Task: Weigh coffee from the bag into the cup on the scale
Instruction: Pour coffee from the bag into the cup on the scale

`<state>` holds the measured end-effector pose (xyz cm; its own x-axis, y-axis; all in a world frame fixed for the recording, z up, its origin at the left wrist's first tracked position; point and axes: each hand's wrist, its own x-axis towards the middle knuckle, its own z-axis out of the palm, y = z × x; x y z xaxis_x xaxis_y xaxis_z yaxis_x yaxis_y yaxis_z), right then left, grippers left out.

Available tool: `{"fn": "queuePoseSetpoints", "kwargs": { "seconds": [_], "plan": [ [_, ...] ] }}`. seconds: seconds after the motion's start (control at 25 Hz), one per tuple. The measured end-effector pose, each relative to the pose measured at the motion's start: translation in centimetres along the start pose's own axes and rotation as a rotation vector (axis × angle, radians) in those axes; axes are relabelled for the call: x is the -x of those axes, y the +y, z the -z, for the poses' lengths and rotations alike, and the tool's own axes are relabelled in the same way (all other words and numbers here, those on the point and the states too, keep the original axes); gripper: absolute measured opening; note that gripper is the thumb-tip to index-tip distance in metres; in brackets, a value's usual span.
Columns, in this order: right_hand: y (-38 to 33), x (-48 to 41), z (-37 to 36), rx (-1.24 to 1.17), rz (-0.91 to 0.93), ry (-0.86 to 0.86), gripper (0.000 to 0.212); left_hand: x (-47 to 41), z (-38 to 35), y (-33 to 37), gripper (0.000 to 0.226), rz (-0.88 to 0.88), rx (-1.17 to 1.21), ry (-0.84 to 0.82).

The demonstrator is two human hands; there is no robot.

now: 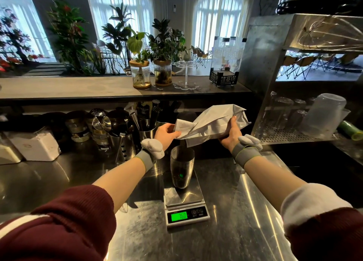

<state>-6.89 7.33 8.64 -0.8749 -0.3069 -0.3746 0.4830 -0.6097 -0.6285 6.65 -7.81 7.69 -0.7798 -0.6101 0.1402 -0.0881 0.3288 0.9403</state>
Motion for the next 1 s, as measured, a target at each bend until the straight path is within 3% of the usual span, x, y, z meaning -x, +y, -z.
{"fn": "queuePoseSetpoints", "kwargs": {
  "seconds": [0.2,0.56,1.0],
  "plan": [
    [0.28,0.07,0.13,0.004,-0.002,0.003,0.057,-0.14,-0.03,-0.1,0.026,-0.064,-0.092,0.048],
    [-0.16,0.14,-0.1,0.02,0.022,0.013,0.058,0.01,0.15,0.11,0.034,-0.006,0.023,-0.003],
    [0.24,0.11,0.04,-0.005,0.006,0.006,0.06,0.04,0.0,0.27,0.026,-0.073,-0.027,0.06]
  ]
}}
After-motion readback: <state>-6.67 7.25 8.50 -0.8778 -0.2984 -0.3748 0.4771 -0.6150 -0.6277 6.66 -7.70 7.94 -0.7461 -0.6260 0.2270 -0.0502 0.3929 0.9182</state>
